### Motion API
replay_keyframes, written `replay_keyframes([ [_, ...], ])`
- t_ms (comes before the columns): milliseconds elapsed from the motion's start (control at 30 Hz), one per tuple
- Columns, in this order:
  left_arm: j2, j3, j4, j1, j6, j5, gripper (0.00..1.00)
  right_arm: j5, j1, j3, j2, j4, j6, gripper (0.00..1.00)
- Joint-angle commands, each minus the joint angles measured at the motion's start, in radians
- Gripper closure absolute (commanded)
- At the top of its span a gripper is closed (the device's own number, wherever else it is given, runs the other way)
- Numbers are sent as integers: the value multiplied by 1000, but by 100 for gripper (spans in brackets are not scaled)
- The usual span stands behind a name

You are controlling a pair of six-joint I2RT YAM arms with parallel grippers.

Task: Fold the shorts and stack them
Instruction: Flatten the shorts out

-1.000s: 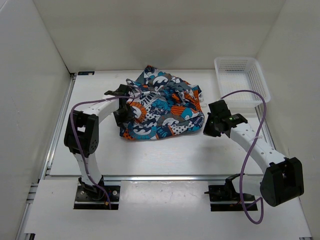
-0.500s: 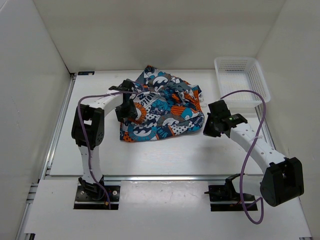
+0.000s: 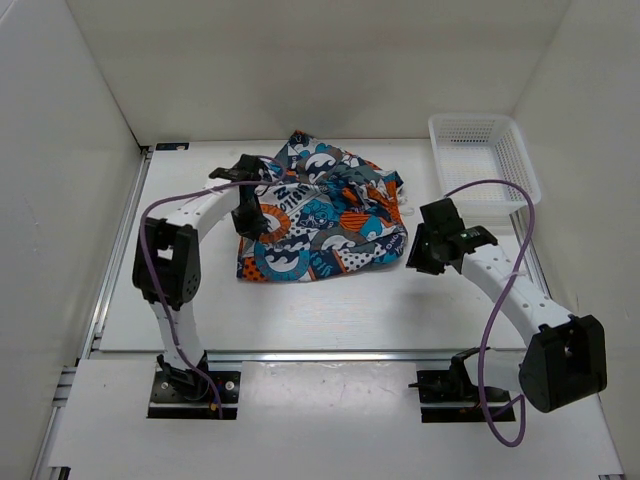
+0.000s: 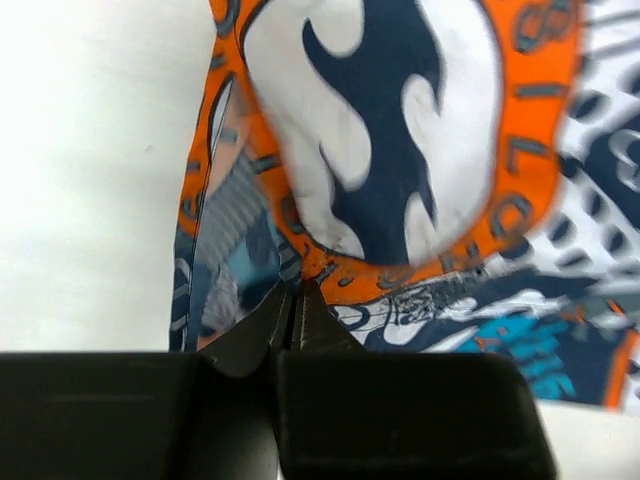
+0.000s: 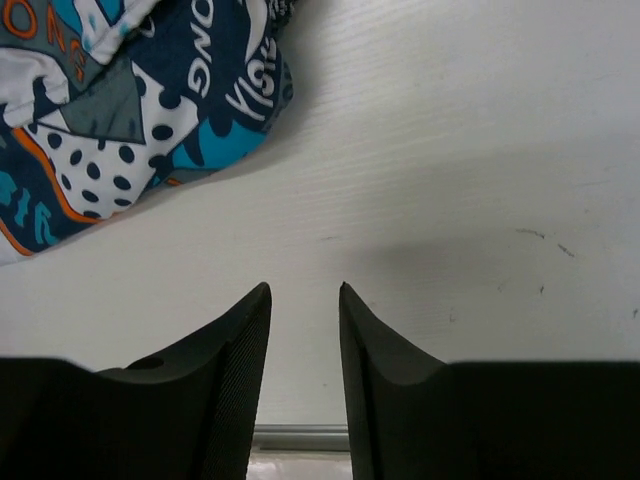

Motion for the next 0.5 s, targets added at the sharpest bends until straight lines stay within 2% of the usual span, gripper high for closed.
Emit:
replay_keyframes([
  [0,-174,-23,-43,2,8,-23,90,-61,-38,64,29,20,-15,60],
  [100,-249,-65,-43,2,8,-23,90,-210,-88,113,135,76,-4,64],
  [167,-272,-79,-43,2,-2,-12,90,-227,-88,154,195,86,12,62],
  [200,-272,-89,-43,2,-2,0,90,-227,-100,185,241,105,34,58],
  [233,-284,-89,-43,2,-2,0,90,-227,-113,197,261,106,49,49],
  [267,-284,-98,-43,2,-2,0,90,-236,-113,212,300,118,63,34],
  [367,-295,-98,-53,2,-2,0,90,-293,-145,274,385,127,109,19],
  [467,-304,-108,-53,2,-2,-10,90,-324,-166,288,443,139,174,18],
])
